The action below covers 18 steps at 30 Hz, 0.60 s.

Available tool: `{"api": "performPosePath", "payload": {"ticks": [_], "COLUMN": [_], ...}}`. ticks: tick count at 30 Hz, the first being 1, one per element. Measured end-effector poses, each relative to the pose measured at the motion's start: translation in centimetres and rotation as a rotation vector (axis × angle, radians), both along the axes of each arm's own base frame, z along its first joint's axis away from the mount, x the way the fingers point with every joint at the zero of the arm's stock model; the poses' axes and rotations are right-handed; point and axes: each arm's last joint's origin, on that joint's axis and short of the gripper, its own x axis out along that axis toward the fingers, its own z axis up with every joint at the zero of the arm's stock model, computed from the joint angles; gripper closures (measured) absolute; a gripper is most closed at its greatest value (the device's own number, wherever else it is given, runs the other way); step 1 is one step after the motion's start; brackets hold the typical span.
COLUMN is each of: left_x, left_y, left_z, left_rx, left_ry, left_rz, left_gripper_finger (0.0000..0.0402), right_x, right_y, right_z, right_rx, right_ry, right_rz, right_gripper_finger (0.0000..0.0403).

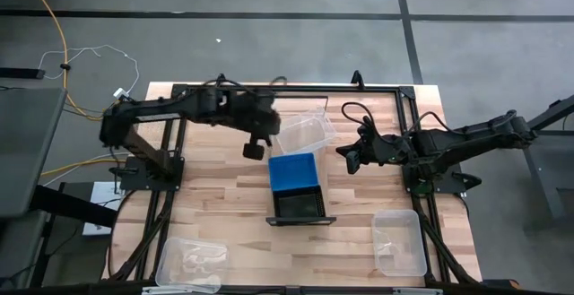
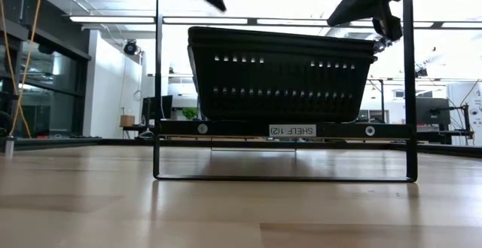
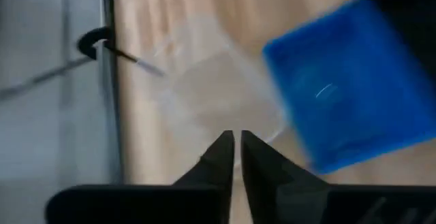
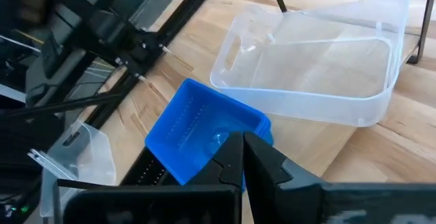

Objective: Stack baskets on shelf by color
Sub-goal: Stack the right transparent bin on top of the other transparent bin on the shelf

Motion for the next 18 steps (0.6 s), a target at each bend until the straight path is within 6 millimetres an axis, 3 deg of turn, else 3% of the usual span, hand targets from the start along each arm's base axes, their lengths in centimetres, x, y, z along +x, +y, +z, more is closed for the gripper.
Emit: {"api": "performPosePath", "payload": {"ticks": [2, 6, 13, 18], "left_x": [-1.0, -2.9, -5.6, -8.3], "left_y": [-0.7, -3.2, -7.9, -9.9], "left_z": [0.6, 0.0, -4.8, -7.7], "left_rx": [-0.117, -0.213, -0.413, -0.512], "left_ry": [-0.084, -0.193, -0.443, -0.614], "left_rz": [0.045, 0.072, 0.109, 0.19], "left_gripper_finger": [0.0391, 0.04, 0.0401, 0.0401], "right_x": [0.1, 0.4, 0.6, 0.6], "right_y": [0.1, 0.3, 0.8, 0.8], "right_z": [-0.2, -0.5, -0.8, -0.7], "right_rx": [0.006, 0.031, 0.045, 0.041], "right_ry": [0.012, 0.029, 0.047, 0.045], "right_rz": [0.011, 0.058, 0.1, 0.105], "right_gripper_finger": [0.0403, 0.0403, 0.0403, 0.0403]}}
